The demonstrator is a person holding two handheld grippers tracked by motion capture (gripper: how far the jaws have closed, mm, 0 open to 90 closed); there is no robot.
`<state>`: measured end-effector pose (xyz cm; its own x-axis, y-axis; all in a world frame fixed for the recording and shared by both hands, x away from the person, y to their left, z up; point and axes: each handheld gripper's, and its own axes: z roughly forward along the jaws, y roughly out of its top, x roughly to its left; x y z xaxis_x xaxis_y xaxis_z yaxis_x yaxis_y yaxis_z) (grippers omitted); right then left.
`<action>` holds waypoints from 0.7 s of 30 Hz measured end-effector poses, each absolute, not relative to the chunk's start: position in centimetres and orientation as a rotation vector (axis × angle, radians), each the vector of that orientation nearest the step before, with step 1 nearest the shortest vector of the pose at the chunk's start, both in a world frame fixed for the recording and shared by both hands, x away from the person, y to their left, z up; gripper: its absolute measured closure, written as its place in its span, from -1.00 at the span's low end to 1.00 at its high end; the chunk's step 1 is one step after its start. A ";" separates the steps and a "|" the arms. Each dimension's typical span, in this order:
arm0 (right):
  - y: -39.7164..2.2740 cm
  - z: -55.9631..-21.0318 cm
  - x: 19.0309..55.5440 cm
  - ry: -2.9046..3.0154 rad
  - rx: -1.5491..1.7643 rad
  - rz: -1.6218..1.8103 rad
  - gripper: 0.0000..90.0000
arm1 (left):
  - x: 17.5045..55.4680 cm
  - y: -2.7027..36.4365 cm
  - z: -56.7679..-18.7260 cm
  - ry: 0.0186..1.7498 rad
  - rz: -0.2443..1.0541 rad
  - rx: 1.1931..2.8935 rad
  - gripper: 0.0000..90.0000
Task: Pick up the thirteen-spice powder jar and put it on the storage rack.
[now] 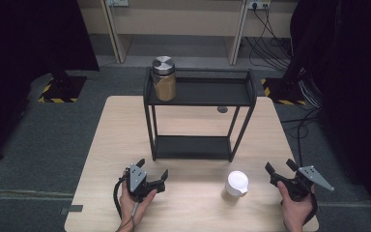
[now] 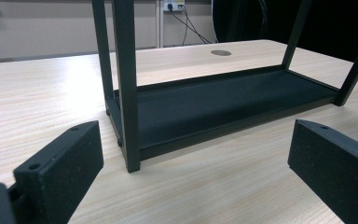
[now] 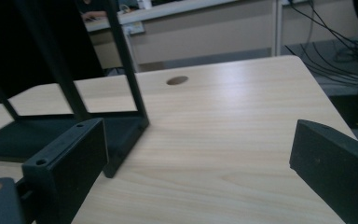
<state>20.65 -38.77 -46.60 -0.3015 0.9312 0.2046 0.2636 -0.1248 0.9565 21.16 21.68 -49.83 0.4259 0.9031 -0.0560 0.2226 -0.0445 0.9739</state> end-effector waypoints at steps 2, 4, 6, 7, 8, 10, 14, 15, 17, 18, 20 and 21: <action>-38.8 -46.3 20.5 1.569 1.323 1.493 -0.91 | 21.1 21.6 -49.8 1.029 0.754 1.547 -0.95; -38.6 -46.0 20.3 1.579 1.305 1.513 -0.91 | 21.1 21.6 -49.9 1.026 0.755 1.547 -0.95; -38.4 -45.6 20.1 1.597 1.289 1.550 -0.91 | 21.1 21.7 -49.8 1.025 0.753 1.548 -0.95; -38.2 -45.5 20.0 1.598 1.289 1.559 -0.91 | 21.2 21.7 -49.8 1.027 0.751 1.548 -0.95; -38.0 -45.5 19.8 1.601 1.286 1.577 -0.91 | 21.2 21.7 -49.8 1.028 0.749 1.548 -0.95; -37.7 -45.4 19.7 1.615 1.272 1.618 -0.91 | 21.2 21.7 -49.8 1.028 0.750 1.547 -0.95; -37.2 -45.1 19.4 1.644 1.206 1.672 -0.91 | 21.1 21.7 -49.8 1.026 0.755 1.548 -0.95; -37.1 -45.0 19.4 1.651 1.189 1.683 -0.91 | 21.1 21.7 -49.8 1.025 0.755 1.548 -0.95; -36.8 -44.8 19.3 1.661 1.172 1.700 -0.91 | 21.1 21.7 -49.8 1.026 0.753 1.549 -0.95; -36.7 -44.8 19.2 1.664 1.164 1.703 -0.92 | 21.1 21.7 -49.8 1.026 0.752 1.549 -0.95; -36.4 -44.7 19.1 1.679 1.148 1.705 -0.92 | 21.1 21.7 -49.8 1.027 0.752 1.550 -0.95; -36.3 -44.7 19.0 1.684 1.145 1.707 -0.92 | 21.2 21.7 -49.8 1.027 0.753 1.550 -0.95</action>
<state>19.04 -36.28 -44.74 -0.5350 0.8140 0.2264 0.2157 -0.1276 0.9681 21.15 21.69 -49.81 0.4271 0.9027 -0.0522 0.2225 -0.0489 0.9737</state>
